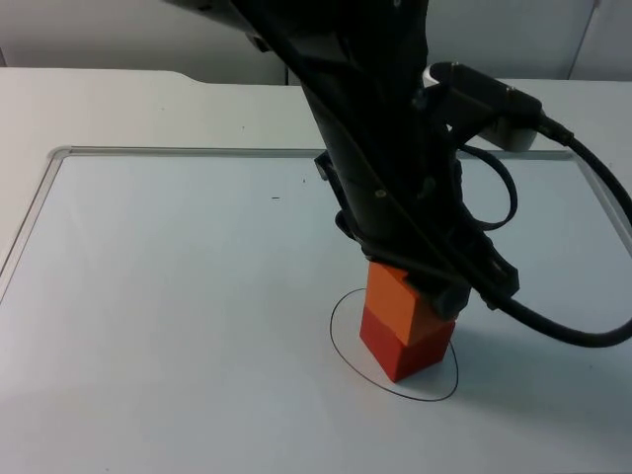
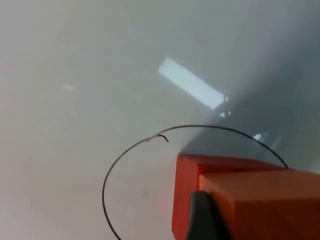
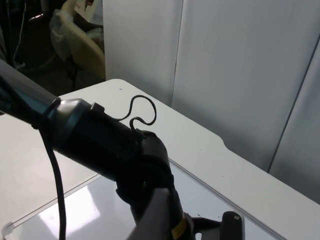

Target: Pick up one cube with the left hand and another cube with the right hand. First place the cube in the right hand at the target position, then stack the cube in the left hand on top.

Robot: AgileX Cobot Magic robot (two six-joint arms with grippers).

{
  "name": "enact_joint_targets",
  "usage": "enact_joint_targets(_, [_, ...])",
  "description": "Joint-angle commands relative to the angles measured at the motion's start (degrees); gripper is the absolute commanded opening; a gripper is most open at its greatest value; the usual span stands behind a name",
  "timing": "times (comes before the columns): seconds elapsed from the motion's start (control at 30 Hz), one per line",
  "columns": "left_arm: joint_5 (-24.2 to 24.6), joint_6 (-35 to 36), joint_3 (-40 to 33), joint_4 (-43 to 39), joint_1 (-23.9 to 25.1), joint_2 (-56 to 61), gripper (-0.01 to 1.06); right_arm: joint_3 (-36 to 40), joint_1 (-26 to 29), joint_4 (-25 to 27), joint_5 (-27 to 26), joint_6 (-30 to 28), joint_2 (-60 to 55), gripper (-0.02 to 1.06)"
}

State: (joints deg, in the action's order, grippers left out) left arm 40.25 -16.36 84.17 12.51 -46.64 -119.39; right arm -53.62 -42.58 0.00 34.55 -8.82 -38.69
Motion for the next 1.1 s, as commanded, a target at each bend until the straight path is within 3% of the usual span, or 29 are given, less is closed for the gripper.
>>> enact_joint_targets(0.0, [-0.30, 0.52, -0.06, 0.33, -0.41, -0.54, 0.02, 0.32, -0.23, -0.42, -0.51, -0.42, -0.02, 0.82])
enact_joint_targets(0.47, [-0.30, 0.41, -0.06, 0.41, -0.41, -0.54, 0.02, 0.32, -0.23, -0.77, -0.51, -0.42, -0.02, 0.82])
enact_joint_targets(0.53, [-0.30, 0.27, -0.06, 0.41, -0.41, -0.43, 0.06, 0.32, -0.23, -0.77, -0.51, -0.42, -0.02, 0.82])
enact_joint_targets(0.63, [-0.30, 0.27, -0.06, 0.41, -0.41, -0.04, 0.23, 0.32, -0.23, -0.77, -0.51, -0.42, -0.02, 0.82])
enact_joint_targets(0.7, [-0.17, 0.84, -0.06, 0.62, -0.41, 0.05, 0.49, 0.32, -0.23, -0.77, -0.51, -0.42, -0.02, 0.82])
enact_joint_targets(0.73, [-0.17, 0.84, -0.06, 0.62, -0.41, 0.05, 0.49, 0.32, -0.23, -0.77, -0.51, -0.42, -0.02, 0.82])
enact_joint_targets(0.83, [0.55, 1.86, -0.06, 0.58, -0.41, 0.05, 0.73, 0.32, -0.23, -0.77, -0.51, -0.42, -0.02, 0.82])
enact_joint_targets(1.07, [1.70, 1.86, -0.06, 0.58, -0.41, 0.05, 0.77, 0.32, -0.23, -0.77, -0.51, -0.42, -0.02, 0.82])
